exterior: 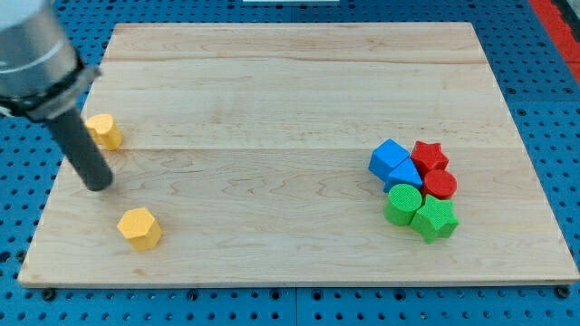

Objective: Push the yellow hexagon closer to the group of blocks

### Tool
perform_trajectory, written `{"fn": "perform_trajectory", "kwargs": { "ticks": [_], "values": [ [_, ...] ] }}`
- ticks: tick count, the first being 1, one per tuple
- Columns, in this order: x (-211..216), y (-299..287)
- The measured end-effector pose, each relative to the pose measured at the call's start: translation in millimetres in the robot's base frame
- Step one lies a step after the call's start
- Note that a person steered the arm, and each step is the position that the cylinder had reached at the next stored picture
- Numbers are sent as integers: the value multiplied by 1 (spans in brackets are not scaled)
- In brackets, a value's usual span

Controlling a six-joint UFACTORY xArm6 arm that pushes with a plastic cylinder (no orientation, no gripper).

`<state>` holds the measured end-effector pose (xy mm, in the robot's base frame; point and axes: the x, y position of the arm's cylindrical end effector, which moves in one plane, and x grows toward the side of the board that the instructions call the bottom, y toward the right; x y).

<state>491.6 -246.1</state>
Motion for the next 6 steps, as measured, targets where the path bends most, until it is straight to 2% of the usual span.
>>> {"fn": "perform_trajectory", "kwargs": {
  "ticks": [2, 3, 4, 5, 6],
  "values": [
    [-69, 4],
    [-33, 26],
    [28, -2],
    [73, 35],
    [73, 97]
  ]
}}
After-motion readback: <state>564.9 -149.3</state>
